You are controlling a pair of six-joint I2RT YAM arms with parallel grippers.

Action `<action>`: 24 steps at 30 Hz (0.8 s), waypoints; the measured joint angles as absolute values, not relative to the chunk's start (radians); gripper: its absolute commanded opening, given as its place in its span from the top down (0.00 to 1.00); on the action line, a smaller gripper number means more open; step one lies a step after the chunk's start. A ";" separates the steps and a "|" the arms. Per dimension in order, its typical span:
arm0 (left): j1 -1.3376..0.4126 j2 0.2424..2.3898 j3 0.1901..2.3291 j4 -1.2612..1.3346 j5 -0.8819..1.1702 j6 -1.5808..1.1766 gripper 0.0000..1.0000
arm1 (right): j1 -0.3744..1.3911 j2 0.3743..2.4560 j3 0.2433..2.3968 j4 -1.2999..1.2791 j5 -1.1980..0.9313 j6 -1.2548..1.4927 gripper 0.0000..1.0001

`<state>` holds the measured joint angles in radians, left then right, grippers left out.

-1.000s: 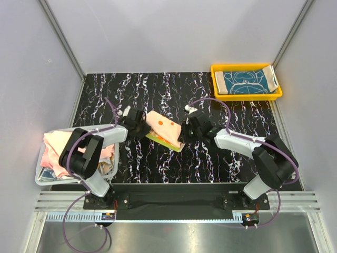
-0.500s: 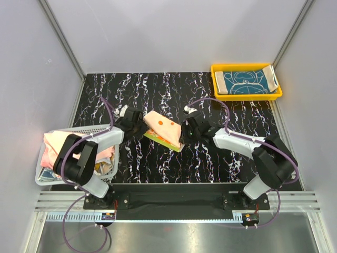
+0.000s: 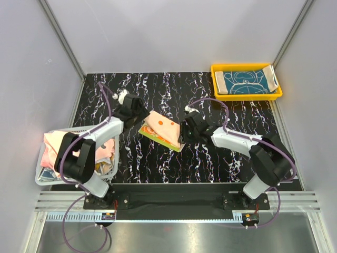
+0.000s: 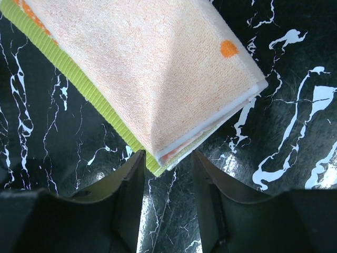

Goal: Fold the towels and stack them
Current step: Fold the towel

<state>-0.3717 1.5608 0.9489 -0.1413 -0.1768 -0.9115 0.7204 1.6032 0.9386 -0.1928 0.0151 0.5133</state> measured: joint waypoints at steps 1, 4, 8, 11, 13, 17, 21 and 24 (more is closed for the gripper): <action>-0.366 1.576 0.975 -0.140 -0.180 -0.900 0.44 | 0.720 1.607 0.939 -0.193 0.015 0.520 0.53; -0.357 1.620 1.024 -0.134 -0.181 -0.876 0.45 | 0.720 1.622 0.939 -0.189 0.015 0.534 0.54; -0.350 1.691 1.071 -0.140 -0.181 -0.854 0.46 | 0.720 1.644 0.939 -0.183 0.014 0.552 0.57; -0.347 1.727 1.087 -0.152 -0.181 -0.843 0.48 | 0.720 1.654 0.939 -0.176 0.012 0.565 0.62; -0.345 1.742 1.092 -0.168 -0.181 -0.838 0.51 | 0.720 1.657 0.939 -0.175 0.008 0.574 0.65; -0.338 1.759 1.100 -0.186 -0.181 -0.828 0.58 | 0.720 1.666 0.939 -0.159 0.007 0.585 0.74; -0.331 1.763 1.100 -0.189 -0.181 -0.820 0.72 | 0.720 1.670 0.939 -0.154 0.007 0.592 0.82; -0.327 1.763 1.100 -0.188 -0.181 -0.814 0.85 | 0.720 1.670 0.939 -0.151 0.007 0.596 0.85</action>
<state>-0.3271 1.7630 1.0996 -0.1879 -0.1806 -0.8139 0.7204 1.6703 0.9386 -0.1513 0.0071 0.5964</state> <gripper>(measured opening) 0.234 0.161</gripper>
